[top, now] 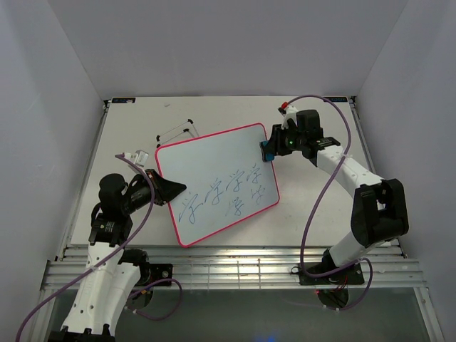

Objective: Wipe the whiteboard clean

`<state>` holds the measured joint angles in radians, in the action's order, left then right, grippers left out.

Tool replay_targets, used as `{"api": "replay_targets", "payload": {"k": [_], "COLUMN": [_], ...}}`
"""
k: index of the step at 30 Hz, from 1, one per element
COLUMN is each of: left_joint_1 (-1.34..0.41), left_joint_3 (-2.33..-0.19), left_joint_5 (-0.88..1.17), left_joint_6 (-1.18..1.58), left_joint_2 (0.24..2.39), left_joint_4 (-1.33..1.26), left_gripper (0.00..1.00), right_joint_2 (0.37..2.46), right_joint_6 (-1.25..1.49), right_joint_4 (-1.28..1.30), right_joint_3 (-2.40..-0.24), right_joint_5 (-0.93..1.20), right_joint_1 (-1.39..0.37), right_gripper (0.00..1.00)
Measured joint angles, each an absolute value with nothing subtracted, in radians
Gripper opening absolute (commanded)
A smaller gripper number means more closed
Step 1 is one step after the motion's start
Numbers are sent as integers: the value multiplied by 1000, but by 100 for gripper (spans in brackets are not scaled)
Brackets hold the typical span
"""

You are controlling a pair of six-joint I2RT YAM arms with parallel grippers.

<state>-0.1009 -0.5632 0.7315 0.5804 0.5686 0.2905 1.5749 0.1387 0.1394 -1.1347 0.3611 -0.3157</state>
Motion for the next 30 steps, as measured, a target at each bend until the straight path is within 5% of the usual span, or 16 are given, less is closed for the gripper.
{"api": "replay_targets", "payload": {"k": [30], "left_joint_1": [-101], "left_joint_3": [-563], "left_joint_5": [706], "left_joint_6": [576], "left_joint_2": [585], "left_joint_4": [262], "left_gripper": [0], "right_joint_2": [1628], "right_joint_6": [176], "right_joint_4": [107], "right_joint_3": [-1235], "right_joint_5": [144], "right_joint_1": [-398], "right_gripper": [9]}}
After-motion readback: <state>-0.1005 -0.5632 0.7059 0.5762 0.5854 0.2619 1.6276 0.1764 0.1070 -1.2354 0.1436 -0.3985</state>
